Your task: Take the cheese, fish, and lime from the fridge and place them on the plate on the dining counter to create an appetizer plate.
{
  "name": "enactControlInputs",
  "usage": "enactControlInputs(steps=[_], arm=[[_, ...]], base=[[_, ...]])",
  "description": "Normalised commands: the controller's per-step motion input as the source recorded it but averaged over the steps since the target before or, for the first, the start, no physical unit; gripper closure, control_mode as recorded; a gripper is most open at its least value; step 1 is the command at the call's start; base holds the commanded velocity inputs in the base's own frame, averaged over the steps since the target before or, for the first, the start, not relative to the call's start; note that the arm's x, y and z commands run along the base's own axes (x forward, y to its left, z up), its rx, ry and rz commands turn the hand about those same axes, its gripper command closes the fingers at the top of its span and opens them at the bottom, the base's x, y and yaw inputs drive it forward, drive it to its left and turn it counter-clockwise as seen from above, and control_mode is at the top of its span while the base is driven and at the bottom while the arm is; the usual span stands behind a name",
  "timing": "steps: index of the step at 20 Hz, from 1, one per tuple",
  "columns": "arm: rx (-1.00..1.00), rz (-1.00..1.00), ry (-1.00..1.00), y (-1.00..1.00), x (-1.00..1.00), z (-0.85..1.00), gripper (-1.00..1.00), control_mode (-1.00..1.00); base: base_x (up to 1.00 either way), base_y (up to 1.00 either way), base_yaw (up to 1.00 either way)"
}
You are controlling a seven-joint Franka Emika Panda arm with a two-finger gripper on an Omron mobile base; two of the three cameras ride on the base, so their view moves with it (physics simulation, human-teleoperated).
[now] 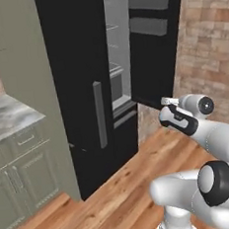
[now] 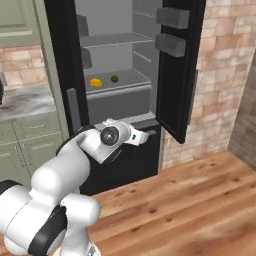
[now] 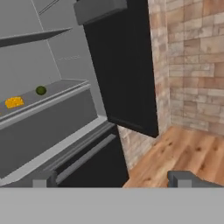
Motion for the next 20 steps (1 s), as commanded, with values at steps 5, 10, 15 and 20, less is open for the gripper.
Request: enactControlInputs(steps=[5, 10, 15, 20], arm=[[0.00, 0.00, 0.00, 0.00, 0.00, 0.00, -1.00, 1.00], [0.00, 0.00, 0.00, 0.00, 0.00, 0.00, -1.00, 1.00], [0.00, 0.00, 0.00, 0.00, 0.00, 0.00, -1.00, 1.00], [0.00, 0.00, 0.00, 0.00, 0.00, 0.00, -1.00, 1.00]], base=[[0.05, -0.38, 0.45], [0.00, -0.53, 0.43], [0.00, -0.85, 0.31], [0.00, -0.95, 0.23]])
